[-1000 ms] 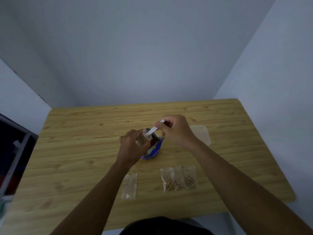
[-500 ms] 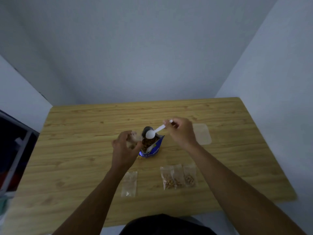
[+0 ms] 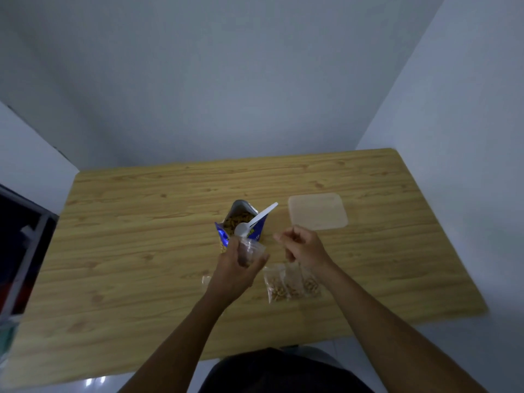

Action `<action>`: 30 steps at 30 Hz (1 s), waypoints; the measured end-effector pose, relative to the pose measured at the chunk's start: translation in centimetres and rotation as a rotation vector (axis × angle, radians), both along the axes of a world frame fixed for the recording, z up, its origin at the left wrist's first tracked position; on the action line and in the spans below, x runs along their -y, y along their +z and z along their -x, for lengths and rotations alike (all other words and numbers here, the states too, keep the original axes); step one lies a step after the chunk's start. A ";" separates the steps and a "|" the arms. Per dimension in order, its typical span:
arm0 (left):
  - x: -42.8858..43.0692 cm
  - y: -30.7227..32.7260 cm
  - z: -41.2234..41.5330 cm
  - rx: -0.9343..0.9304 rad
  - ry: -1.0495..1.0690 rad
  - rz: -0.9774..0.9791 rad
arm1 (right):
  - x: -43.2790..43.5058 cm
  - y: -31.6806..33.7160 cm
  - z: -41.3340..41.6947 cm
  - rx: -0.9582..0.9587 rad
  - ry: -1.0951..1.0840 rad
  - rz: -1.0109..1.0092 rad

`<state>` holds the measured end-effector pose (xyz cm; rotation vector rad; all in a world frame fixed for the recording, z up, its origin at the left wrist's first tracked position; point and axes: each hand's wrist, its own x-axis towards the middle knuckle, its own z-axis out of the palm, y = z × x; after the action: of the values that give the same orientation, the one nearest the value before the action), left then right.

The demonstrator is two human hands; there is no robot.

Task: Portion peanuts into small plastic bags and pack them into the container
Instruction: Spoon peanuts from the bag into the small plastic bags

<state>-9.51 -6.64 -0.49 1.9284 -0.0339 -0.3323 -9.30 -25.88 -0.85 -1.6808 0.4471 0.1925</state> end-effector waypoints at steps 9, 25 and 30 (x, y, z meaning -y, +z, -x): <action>2.2 -3.0 1.2 -0.172 -0.148 0.072 | 1.5 -1.9 3.0 -0.107 0.101 -0.022; 4.2 -6.8 2.2 -0.223 -0.176 -0.169 | 6.7 -8.2 4.9 -0.257 0.074 0.319; 1.0 -7.7 2.7 -0.103 0.102 -0.315 | 6.5 -8.1 4.8 -0.223 0.060 0.494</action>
<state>-12.21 -7.69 -8.22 2.2116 0.1954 -0.3858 -14.12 -32.42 -8.99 -2.1697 0.6490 0.3364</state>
